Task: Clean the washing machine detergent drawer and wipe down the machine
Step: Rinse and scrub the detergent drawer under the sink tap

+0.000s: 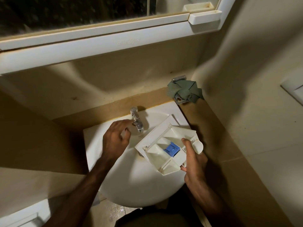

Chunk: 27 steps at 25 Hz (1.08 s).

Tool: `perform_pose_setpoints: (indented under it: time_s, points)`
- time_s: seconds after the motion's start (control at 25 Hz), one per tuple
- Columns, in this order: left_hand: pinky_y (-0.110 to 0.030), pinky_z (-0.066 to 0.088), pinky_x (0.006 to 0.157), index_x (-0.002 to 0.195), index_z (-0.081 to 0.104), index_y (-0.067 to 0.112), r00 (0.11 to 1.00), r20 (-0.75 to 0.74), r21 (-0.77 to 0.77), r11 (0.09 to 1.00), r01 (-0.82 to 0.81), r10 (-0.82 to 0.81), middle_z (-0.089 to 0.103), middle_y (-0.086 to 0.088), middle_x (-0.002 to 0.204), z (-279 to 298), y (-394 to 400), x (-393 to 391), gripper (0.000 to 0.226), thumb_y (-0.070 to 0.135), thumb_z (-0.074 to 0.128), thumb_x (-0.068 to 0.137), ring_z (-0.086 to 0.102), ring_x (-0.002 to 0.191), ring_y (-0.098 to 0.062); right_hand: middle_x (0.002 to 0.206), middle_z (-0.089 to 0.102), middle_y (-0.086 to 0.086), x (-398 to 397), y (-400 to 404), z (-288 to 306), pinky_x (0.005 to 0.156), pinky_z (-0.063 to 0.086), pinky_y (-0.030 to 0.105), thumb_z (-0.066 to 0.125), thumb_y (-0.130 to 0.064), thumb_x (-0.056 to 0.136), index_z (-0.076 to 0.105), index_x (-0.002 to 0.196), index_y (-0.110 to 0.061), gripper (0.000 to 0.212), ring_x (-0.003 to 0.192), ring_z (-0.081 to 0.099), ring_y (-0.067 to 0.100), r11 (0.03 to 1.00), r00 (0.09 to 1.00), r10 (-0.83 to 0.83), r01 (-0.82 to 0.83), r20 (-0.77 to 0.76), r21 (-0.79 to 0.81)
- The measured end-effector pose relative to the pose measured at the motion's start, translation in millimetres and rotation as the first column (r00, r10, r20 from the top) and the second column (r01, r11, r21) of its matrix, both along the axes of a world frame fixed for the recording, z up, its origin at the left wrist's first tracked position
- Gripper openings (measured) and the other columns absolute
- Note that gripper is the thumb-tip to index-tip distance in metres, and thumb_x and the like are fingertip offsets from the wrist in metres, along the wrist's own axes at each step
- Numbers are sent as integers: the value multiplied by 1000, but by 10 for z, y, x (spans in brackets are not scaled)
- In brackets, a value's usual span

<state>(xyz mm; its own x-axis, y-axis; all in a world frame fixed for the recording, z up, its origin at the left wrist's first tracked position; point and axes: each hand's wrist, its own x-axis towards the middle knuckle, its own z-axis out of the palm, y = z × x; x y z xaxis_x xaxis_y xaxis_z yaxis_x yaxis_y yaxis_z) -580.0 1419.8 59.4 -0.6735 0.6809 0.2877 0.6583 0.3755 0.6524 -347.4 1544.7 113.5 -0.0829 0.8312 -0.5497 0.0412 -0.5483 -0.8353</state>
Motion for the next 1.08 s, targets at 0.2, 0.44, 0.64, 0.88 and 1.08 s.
perform_pose_setpoints:
  time_s: [0.2,0.44,0.64,0.88,1.08]
  points:
    - [-40,58,82,108,76,38,912,395,-137,989,-63,113,75,22,105,-369,-198,244,15,31,67,98,68,92,-5,86,81,-2,89,79,25,65,65,42,84,-33,86,72,99,-29,18,72,79,17,987,993,83,-93,83,131]
    - [-35,56,94,112,77,28,551,834,-90,994,58,43,80,8,106,-212,71,401,28,45,56,104,74,103,-7,91,81,0,196,244,179,75,65,45,82,-31,88,76,105,-24,19,83,80,22,950,969,210,-234,133,207]
    - [-36,55,98,123,72,32,367,930,-23,993,117,-21,79,5,116,78,213,512,56,70,44,93,74,109,-15,96,81,3,337,364,313,72,64,40,73,-17,95,72,108,-22,13,85,80,22,910,936,336,-351,103,222]
    - [-42,50,109,139,63,27,239,960,132,989,69,-145,71,-1,134,282,190,506,56,61,44,98,67,125,-20,102,80,6,402,619,95,75,61,40,71,-26,74,67,114,-18,41,93,77,27,862,875,484,-473,-20,183]
    - [-45,53,102,122,71,37,434,896,109,994,-5,-96,76,1,121,466,16,523,37,52,70,88,70,117,-25,93,76,8,280,840,-58,80,54,39,68,-6,67,71,107,-11,40,87,70,24,751,741,659,-640,-128,164]
